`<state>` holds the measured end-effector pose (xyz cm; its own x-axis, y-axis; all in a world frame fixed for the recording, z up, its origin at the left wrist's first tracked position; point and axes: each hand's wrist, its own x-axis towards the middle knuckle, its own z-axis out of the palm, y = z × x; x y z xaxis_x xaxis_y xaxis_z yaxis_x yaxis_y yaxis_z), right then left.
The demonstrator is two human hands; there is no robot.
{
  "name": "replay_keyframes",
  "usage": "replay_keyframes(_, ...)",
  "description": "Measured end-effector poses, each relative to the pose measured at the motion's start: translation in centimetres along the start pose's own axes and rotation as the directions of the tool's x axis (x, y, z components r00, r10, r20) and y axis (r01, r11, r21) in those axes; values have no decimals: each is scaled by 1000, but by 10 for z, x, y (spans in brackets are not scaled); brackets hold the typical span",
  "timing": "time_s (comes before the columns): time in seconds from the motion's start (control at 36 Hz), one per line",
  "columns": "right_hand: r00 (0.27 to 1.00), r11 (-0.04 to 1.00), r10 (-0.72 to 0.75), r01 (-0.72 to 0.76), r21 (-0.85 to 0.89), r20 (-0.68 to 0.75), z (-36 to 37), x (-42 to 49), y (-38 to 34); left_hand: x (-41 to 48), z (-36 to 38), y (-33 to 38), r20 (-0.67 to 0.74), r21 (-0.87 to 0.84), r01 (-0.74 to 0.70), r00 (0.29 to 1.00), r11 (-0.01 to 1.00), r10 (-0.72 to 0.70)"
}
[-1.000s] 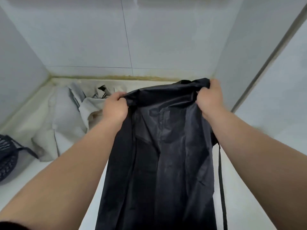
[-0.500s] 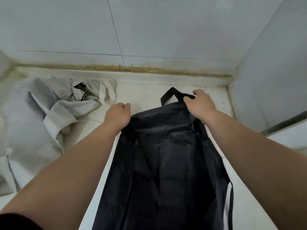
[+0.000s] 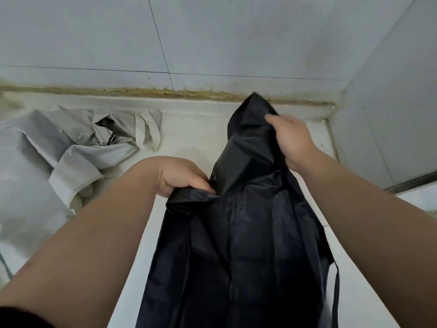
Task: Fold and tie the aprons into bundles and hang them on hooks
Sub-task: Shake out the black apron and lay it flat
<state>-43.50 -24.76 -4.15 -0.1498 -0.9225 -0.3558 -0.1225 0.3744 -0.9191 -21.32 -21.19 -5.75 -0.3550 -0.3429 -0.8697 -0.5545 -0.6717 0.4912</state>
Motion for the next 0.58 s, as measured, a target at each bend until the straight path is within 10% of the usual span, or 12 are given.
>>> replay_keyframes(0.22, 997, 997, -45, 49, -52, 69, -8, -6, -16, -12, 1, 0, -118, 145, 118, 988, 982, -102)
replay_keyframes(0.36, 989, 952, -70, 106, -286, 133, -7, -13, -12, -18, 2, 3, -301, -139, -141, 949, 980, 94)
replay_keyframes(0.47, 991, 915, -36, 84, -394, 128, -10, -17, -13, -24, -1, 7, -508, -348, -497, 813, 795, 285)
replay_keyframes(0.58, 984, 858, -180, 155, -490, -4, -14, -14, -18, -27, -4, 15, -740, -157, -691, 555, 706, 379)
